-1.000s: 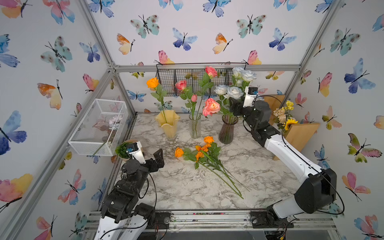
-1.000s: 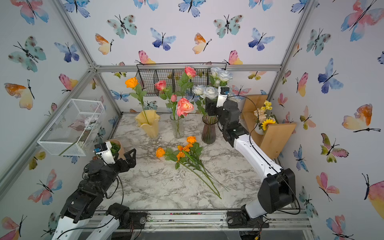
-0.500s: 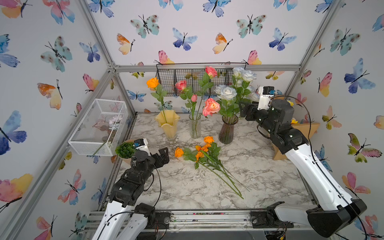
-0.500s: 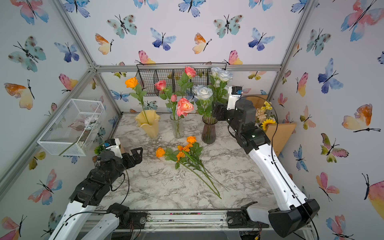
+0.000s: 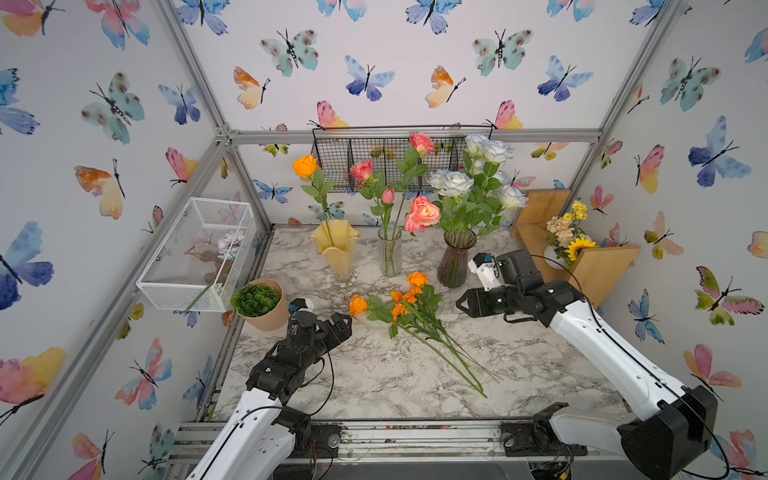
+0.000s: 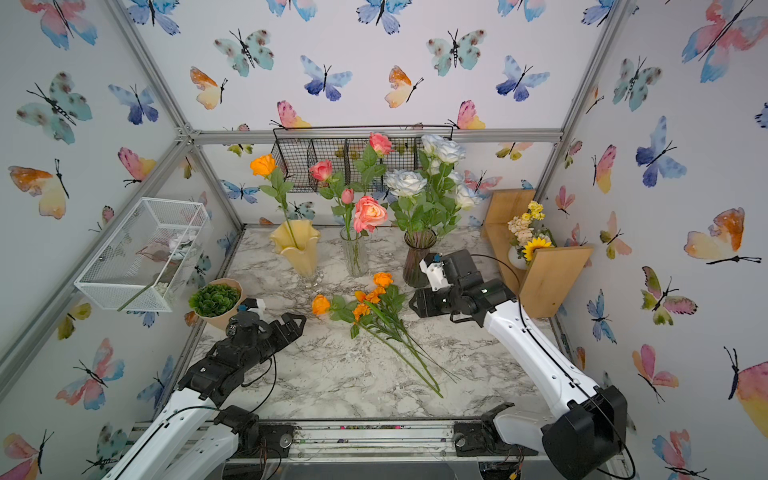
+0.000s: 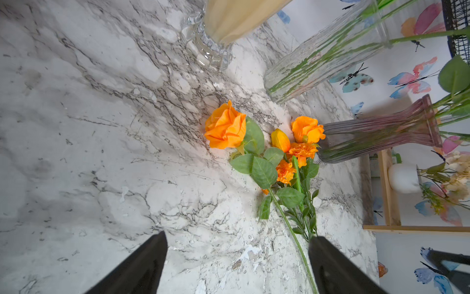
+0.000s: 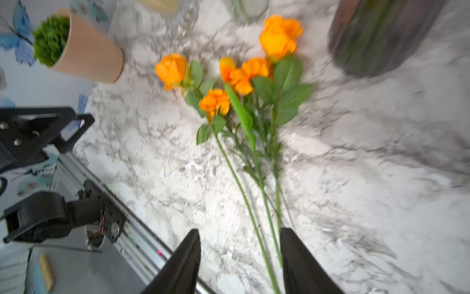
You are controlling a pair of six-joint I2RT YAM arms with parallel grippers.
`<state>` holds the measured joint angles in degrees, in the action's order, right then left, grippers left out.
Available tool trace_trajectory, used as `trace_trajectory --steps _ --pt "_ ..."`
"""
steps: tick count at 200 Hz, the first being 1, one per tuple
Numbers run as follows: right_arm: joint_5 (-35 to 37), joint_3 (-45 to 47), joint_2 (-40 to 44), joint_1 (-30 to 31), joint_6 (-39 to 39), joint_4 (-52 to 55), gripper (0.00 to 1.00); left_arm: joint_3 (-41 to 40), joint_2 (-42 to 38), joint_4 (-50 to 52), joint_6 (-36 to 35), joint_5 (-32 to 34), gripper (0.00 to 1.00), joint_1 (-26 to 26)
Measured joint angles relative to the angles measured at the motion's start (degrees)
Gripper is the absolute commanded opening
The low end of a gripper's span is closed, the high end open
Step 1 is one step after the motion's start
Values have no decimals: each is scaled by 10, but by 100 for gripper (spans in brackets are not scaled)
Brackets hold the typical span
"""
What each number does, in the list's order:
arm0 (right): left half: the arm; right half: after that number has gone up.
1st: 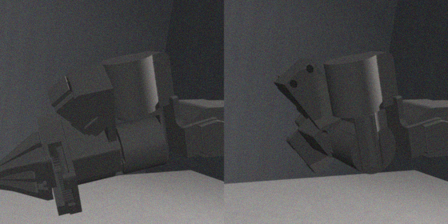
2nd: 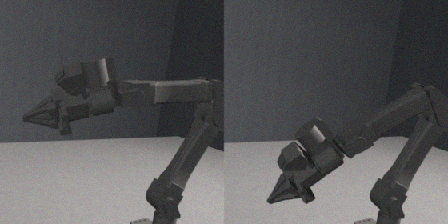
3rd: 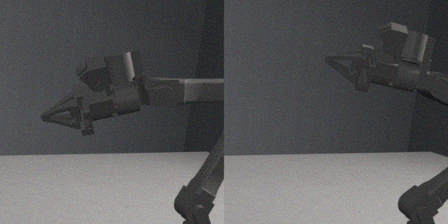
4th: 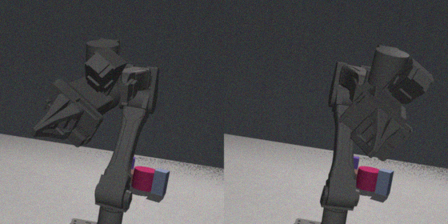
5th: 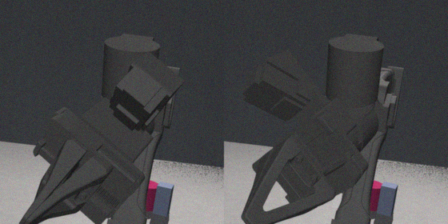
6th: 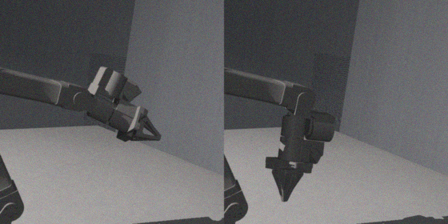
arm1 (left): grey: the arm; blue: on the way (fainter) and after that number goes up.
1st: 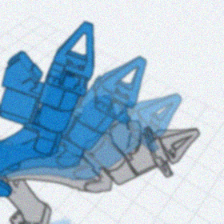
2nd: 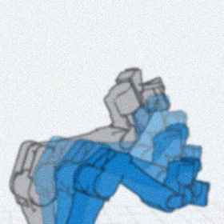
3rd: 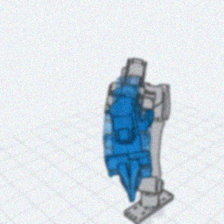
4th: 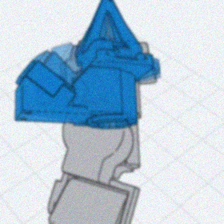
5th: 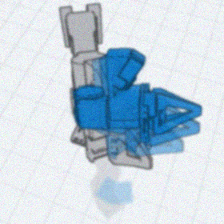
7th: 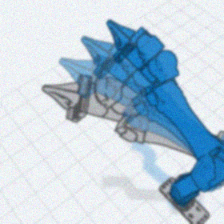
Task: Arrange the flowers in different vases according to their colors
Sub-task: Pick up the flower at the center of the board.
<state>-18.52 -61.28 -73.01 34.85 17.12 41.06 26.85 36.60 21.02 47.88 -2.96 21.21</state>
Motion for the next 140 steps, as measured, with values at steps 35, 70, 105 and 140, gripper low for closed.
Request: trace_trajectory --steps 35,70,105,140 --pt "10 44 -60 79 18 -41 48 -31 -32 -7 19 -2 93 3" --pt "23 55 -111 113 30 -87 47 -54 -45 -11 29 -12 99 3" --pt "33 58 -151 113 32 -118 45 -65 -45 -19 33 -22 99 3" --pt "55 59 -187 115 28 -129 43 -71 -45 -36 34 -28 99 3"
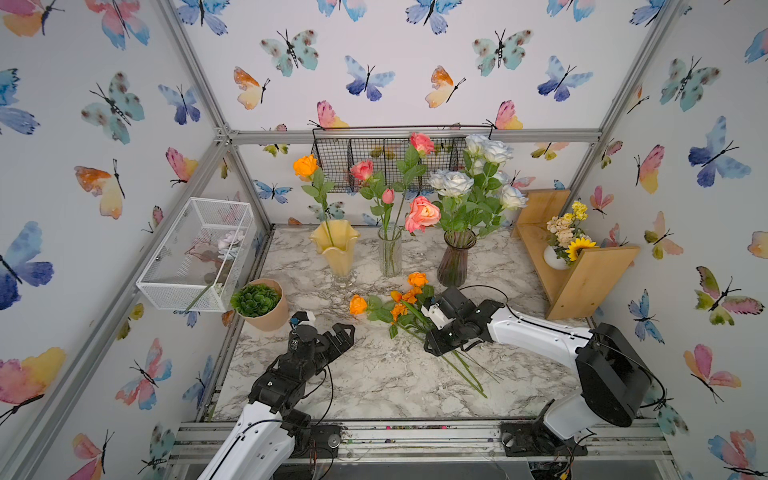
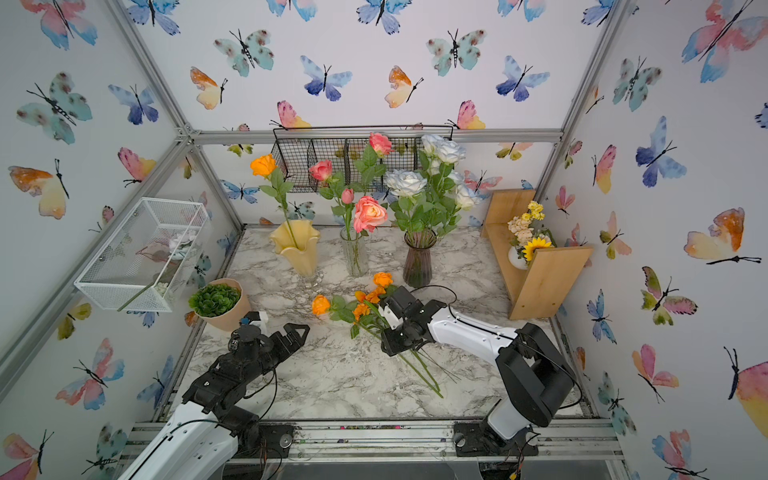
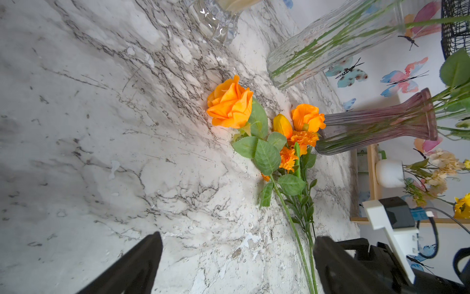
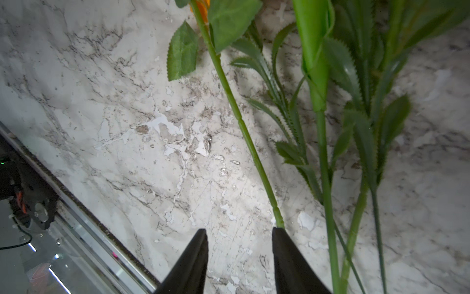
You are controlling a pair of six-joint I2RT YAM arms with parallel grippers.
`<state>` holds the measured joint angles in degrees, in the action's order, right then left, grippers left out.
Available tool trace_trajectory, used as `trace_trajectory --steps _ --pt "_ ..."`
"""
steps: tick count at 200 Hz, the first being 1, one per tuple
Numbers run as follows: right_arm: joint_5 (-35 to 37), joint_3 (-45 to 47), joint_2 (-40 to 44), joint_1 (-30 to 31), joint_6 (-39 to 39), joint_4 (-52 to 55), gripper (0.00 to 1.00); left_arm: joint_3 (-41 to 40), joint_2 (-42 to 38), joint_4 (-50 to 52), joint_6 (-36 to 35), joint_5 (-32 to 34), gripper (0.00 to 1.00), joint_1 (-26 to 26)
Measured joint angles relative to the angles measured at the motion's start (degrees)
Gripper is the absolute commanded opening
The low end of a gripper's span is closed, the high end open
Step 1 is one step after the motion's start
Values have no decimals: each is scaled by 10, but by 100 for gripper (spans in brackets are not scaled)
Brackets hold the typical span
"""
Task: Arrange the flowers in different vases according to their colors
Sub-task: Pick up the flower at the center of the board.
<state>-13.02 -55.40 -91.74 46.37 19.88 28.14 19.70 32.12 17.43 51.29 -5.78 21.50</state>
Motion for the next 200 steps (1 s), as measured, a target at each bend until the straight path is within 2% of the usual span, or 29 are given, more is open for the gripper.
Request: trace_trajectory --steps 74,93,115,125,165,200 --pt "37 -6 -67 22 -19 -4 37 -18 4 -27 2 -18 99 0" --pt "50 -16 -77 33 -24 -3 28 -19 10 -37 2 -23 99 0" --pt "61 -20 -82 43 -35 -5 8 -19 20 -49 1 -31 100 0" --pt "63 -22 -83 46 -37 -4 2 -19 26 -57 0 -35 98 0" --pt "87 -34 -77 74 -81 5 2 -21 49 -88 -9 -56 92 0" --pt "97 -46 -25 92 -132 14 2 -23 52 -120 -12 -80 90 0"
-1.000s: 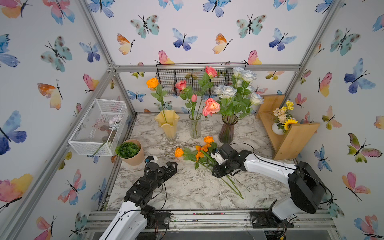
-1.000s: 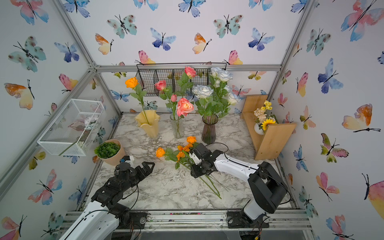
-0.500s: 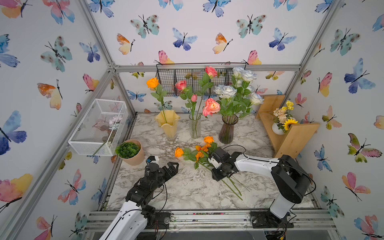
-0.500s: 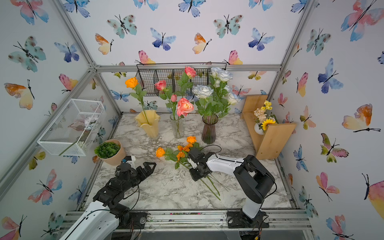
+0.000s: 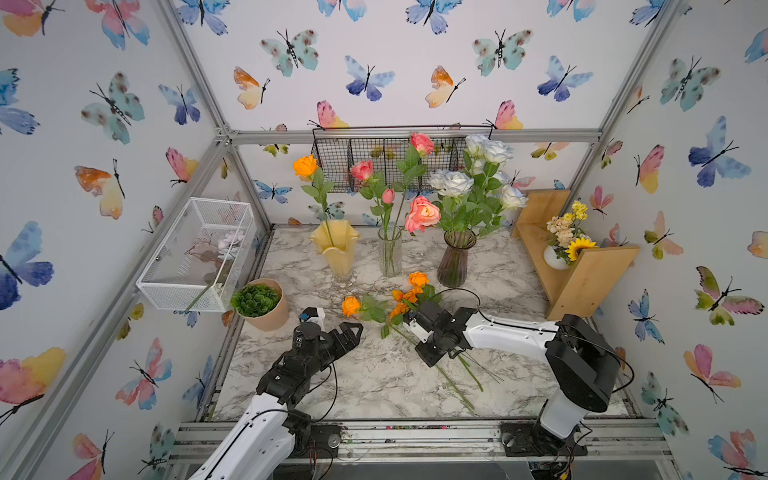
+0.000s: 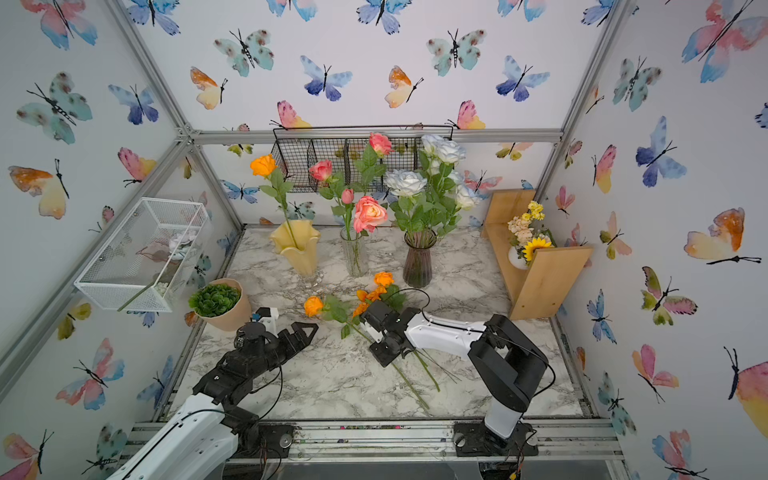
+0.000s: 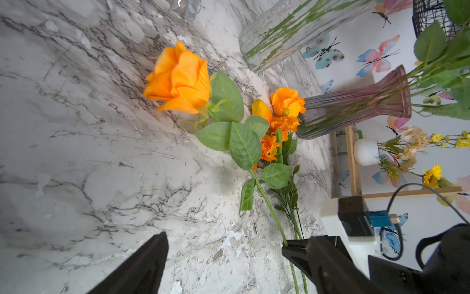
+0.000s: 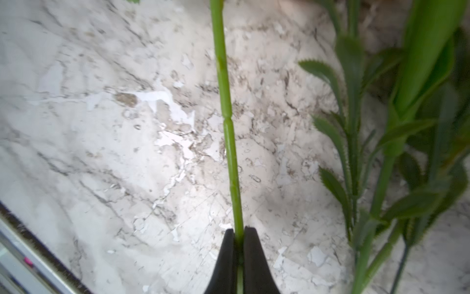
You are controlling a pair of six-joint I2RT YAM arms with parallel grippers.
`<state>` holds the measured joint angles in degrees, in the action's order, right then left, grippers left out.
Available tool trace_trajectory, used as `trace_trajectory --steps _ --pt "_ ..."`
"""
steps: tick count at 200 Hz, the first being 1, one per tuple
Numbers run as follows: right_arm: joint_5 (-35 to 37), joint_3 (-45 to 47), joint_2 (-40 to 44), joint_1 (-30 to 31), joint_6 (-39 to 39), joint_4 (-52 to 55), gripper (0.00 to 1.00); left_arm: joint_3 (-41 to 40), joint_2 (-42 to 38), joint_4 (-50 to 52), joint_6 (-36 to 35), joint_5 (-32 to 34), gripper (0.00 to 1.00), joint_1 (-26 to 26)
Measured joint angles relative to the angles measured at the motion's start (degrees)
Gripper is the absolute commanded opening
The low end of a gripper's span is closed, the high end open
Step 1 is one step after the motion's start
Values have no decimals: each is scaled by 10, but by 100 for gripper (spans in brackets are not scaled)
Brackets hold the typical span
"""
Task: Arrange the flowers in different vases according to their colors
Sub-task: Pick up the flower at the center of the board.
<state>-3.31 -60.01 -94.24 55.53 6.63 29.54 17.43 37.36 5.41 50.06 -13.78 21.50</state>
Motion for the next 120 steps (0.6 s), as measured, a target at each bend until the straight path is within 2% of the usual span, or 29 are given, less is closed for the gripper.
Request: trace_trajectory --steps 54,69,84,120 --pt "-22 -72 48 3 -10 -7 2 5 -16 -78 20 -57 83 5" --pt "-41 -81 53 3 -2 -17 2 21 -19 -87 26 -60 78 10" --pt "-56 -88 57 3 3 -20 2 45 -17 -95 28 -62 68 16" --pt "-74 -91 75 3 11 -22 2 88 16 -113 20 -61 60 23"
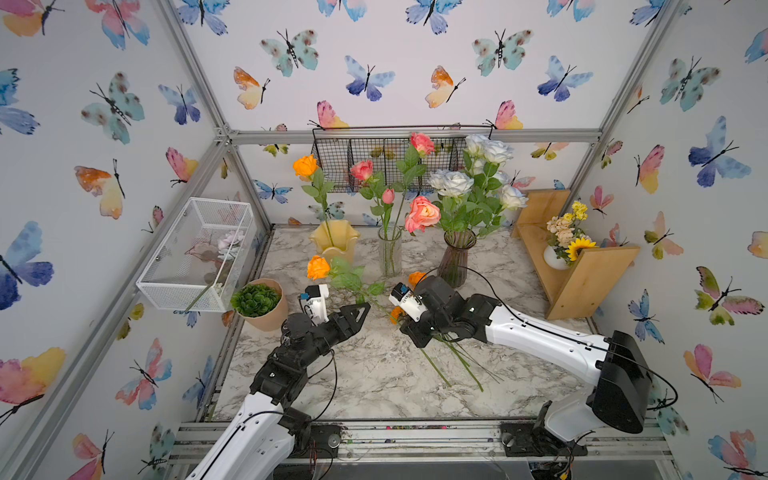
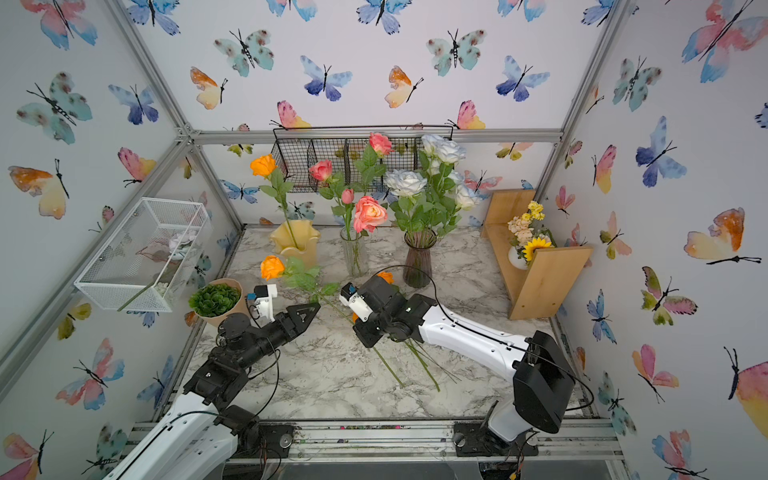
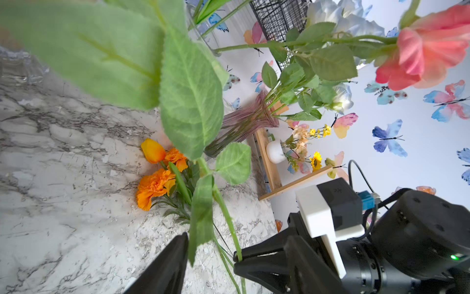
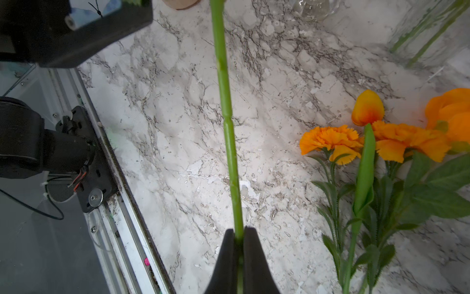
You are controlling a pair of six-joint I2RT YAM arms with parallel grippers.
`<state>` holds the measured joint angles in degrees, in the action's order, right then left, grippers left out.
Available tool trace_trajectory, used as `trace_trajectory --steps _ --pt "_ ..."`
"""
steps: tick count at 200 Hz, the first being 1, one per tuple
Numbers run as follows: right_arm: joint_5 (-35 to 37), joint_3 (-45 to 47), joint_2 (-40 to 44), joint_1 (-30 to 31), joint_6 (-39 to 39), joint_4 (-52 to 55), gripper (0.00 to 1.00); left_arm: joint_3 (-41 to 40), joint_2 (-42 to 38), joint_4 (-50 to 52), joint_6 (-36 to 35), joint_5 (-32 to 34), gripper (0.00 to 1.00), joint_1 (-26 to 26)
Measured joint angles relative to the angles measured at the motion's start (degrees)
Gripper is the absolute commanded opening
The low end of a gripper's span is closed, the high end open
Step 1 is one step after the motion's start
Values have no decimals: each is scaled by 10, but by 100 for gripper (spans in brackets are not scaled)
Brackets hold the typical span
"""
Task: Arrange the flowers in different vases according to their colors
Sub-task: Pick up the flower at the center of the board.
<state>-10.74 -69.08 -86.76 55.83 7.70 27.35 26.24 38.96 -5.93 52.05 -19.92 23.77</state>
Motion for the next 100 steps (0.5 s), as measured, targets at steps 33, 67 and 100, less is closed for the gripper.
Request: trace_trajectory --steps 33,67,100 --pt "-12 0 24 0 4 -3 2 37 62 0 -17 6 57 17" --pt "-18 0 38 0 7 -11 2 72 105 -2 -35 19 48 45" --pt "-19 3 45 0 7 -16 2 107 140 -2 -56 37 16 73"
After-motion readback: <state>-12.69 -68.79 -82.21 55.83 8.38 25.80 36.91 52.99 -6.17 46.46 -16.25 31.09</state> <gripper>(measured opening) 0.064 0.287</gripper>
